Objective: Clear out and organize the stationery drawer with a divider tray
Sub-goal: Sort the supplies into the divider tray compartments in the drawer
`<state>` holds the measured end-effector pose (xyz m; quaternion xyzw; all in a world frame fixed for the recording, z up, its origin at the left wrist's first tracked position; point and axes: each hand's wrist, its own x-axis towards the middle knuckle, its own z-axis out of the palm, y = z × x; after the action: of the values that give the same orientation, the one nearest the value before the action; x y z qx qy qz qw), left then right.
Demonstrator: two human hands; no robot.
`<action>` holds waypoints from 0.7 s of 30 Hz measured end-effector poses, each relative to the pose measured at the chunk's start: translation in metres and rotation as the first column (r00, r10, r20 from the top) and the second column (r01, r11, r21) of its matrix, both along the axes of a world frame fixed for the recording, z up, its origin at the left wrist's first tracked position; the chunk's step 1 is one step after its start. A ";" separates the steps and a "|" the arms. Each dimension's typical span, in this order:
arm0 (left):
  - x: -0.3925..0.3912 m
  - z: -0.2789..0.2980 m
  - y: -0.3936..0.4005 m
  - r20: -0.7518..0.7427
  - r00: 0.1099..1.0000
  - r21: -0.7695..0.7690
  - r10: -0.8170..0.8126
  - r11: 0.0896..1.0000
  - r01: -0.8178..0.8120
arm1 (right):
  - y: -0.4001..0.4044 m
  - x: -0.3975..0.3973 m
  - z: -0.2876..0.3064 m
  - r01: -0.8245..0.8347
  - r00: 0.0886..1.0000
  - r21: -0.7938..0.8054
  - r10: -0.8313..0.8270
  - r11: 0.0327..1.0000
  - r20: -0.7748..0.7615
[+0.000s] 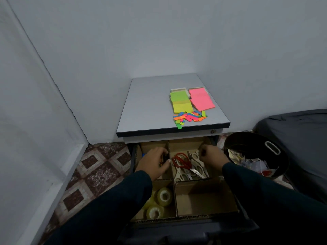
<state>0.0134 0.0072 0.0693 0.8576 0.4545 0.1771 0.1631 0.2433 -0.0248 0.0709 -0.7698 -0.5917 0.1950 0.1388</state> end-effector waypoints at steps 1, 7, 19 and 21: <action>0.002 0.003 -0.001 0.019 1.000 0.006 -0.001 1.000 0.000 | 0.000 0.001 0.003 0.003 1.000 0.020 -0.003 1.000 -0.023; 0.014 0.019 0.000 0.081 0.996 0.048 -0.020 0.999 0.016 | -0.002 0.006 0.031 -0.022 0.999 0.095 0.026 0.995 -0.047; 0.050 0.077 0.038 0.118 0.992 0.155 -0.037 0.988 0.019 | 0.026 0.027 0.101 -0.010 0.993 0.265 0.041 0.964 -0.114; 0.058 0.084 0.049 0.091 0.995 0.170 -0.038 0.985 0.022 | 0.035 0.030 0.108 0.005 0.990 0.284 0.035 0.959 -0.136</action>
<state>0.0718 0.0557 0.1532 0.8657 0.4168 0.2527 0.1136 0.2737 0.0102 0.1787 -0.7221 -0.6081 0.1625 0.2870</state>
